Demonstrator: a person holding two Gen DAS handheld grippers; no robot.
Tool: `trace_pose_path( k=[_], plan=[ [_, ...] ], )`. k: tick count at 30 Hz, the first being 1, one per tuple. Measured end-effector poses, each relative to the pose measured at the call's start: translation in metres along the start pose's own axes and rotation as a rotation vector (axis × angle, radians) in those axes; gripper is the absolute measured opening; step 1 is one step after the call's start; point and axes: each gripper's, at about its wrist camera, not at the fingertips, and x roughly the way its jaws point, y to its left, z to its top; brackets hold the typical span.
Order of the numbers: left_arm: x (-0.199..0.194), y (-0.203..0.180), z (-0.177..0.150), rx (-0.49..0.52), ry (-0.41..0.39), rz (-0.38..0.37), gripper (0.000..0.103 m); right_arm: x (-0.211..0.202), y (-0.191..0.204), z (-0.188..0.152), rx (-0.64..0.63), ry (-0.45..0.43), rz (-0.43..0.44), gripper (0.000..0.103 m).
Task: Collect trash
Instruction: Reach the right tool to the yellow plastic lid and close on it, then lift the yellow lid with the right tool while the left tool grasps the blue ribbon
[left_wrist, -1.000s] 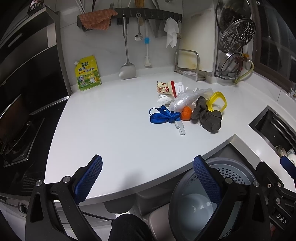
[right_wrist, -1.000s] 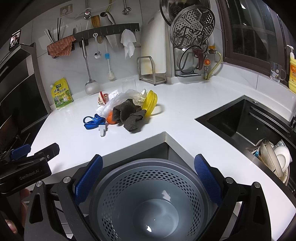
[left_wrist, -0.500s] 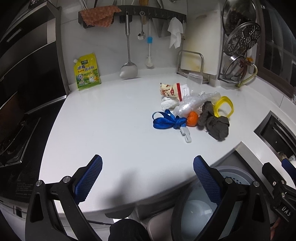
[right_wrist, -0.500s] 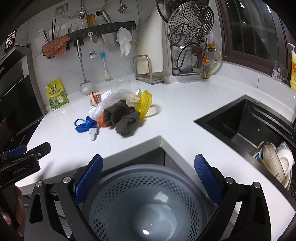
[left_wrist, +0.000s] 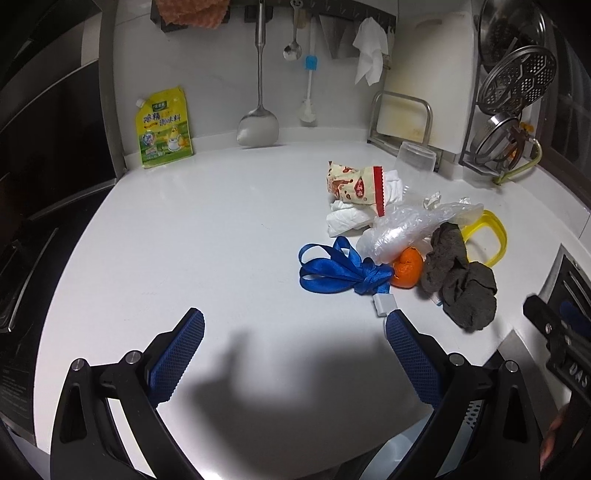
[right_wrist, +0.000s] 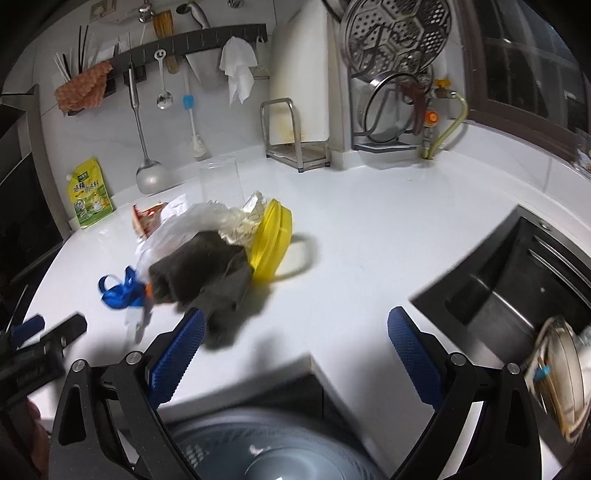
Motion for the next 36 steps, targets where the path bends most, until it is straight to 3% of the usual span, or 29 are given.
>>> trace_pose_path(
  k=[10, 24, 30, 32, 36],
  plan=[
    [0.023, -0.017, 0.0, 0.021, 0.032, 0.016, 0.097, 0.058, -0.009, 0.037, 0.004, 0.052, 0.011, 0.094],
    [0.034, -0.021, 0.003, 0.019, 0.051, 0.021, 0.097, 0.099, -0.004, 0.045, 0.011, 0.123, 0.056, 0.093],
    [0.033, -0.021, 0.0, 0.022, 0.056, 0.02, 0.097, 0.101, 0.003, 0.045, -0.028, 0.143, 0.091, 0.048],
    [0.033, -0.02, -0.001, 0.017, 0.061, 0.017, 0.097, 0.1, 0.004, 0.045, -0.031, 0.146, 0.104, 0.025],
    [0.035, -0.024, -0.001, 0.016, 0.075, 0.011, 0.097, 0.092, 0.001, 0.046, -0.025, 0.114, 0.111, 0.018]
  ],
)
